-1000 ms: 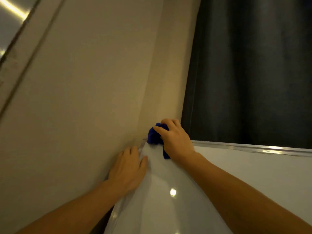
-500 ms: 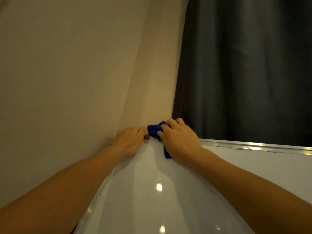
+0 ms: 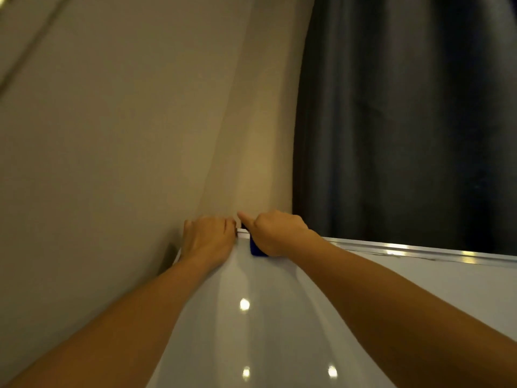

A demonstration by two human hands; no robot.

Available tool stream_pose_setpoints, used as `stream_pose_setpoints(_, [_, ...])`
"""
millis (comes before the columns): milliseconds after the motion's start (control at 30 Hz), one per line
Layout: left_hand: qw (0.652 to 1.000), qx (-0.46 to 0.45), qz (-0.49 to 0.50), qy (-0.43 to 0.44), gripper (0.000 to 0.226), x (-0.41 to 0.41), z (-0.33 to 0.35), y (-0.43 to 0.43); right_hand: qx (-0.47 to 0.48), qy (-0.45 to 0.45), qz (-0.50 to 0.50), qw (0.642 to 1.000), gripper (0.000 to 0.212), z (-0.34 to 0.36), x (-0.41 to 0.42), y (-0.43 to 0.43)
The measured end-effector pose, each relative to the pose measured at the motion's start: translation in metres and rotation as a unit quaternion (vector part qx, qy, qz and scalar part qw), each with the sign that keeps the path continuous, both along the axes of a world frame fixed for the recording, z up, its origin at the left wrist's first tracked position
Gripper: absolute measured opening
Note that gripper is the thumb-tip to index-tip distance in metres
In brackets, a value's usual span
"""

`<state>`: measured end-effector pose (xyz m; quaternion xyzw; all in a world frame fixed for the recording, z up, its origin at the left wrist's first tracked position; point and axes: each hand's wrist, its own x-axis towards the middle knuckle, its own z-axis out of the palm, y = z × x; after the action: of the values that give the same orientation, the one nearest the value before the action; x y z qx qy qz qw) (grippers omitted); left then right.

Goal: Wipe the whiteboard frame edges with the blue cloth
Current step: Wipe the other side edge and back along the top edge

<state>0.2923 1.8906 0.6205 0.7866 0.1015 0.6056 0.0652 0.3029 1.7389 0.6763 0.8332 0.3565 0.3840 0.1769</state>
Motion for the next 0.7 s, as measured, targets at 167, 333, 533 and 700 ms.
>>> stream_pose_setpoints(167, [1.0, 0.008, -0.001, -0.026, 0.045, 0.005, -0.001, 0.002, -0.017, -0.01, -0.076, 0.997, 0.07, 0.009, 0.01, -0.06])
stream_pose_setpoints(333, [1.0, 0.018, 0.016, -0.019, 0.044, 0.013, -0.003, -0.014, -0.003, -0.017, -0.058, 0.998, 0.068, 0.006, 0.011, -0.017])
stream_pose_setpoints(533, [1.0, 0.017, 0.016, -0.001, 0.039, 0.007, 0.0, 0.007, -0.004, -0.054, -0.019, 0.998, 0.074, 0.005, 0.02, 0.003])
stream_pose_setpoints(700, [1.0, 0.006, 0.019, -0.006, 0.042, 0.011, -0.004, 0.011, 0.006, -0.084, -0.061, 0.995, 0.073, 0.002, 0.022, -0.07])
